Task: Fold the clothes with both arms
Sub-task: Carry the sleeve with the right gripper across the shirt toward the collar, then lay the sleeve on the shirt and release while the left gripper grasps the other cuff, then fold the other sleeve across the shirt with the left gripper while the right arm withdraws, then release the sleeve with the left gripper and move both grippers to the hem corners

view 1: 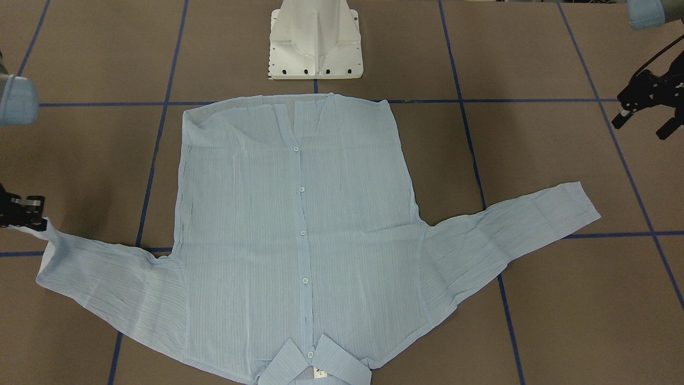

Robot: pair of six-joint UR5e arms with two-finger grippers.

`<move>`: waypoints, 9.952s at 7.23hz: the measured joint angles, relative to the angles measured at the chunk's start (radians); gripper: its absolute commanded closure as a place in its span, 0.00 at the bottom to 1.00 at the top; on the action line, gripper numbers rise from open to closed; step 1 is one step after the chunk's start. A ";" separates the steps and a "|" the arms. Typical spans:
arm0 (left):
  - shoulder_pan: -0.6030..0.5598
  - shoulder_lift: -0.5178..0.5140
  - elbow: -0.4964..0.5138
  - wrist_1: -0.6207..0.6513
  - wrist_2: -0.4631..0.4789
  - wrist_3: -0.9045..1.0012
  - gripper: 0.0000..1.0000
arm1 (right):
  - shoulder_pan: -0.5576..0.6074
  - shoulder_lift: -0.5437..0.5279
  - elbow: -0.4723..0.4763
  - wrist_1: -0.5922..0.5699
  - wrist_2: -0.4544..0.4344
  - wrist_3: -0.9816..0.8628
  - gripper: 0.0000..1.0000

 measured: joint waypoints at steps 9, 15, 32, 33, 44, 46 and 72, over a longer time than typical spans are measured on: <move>-0.001 0.000 -0.011 -0.006 0.003 0.001 0.00 | -0.419 0.677 -0.524 0.477 -0.287 0.877 1.00; 0.023 -0.061 0.114 -0.016 0.013 0.006 0.00 | -0.502 0.749 -0.588 0.490 -0.444 0.985 0.00; 0.208 -0.222 0.703 -0.362 0.057 -0.177 0.55 | -0.411 0.298 -0.094 0.386 -0.421 0.948 0.00; 0.209 -0.221 0.708 -0.365 0.057 -0.177 0.66 | -0.412 0.297 -0.095 0.386 -0.422 0.949 0.00; 0.343 -0.473 0.478 -0.288 0.019 -0.777 1.00 | -0.332 0.053 0.064 0.393 -0.377 0.789 0.00; 0.428 -0.690 0.528 -0.238 0.066 -1.007 1.00 | -0.245 -0.056 0.083 0.396 -0.324 0.629 0.00; 0.626 -0.838 0.410 -0.252 0.364 -1.313 0.26 | -0.831 -0.469 0.451 0.399 -0.728 1.362 0.54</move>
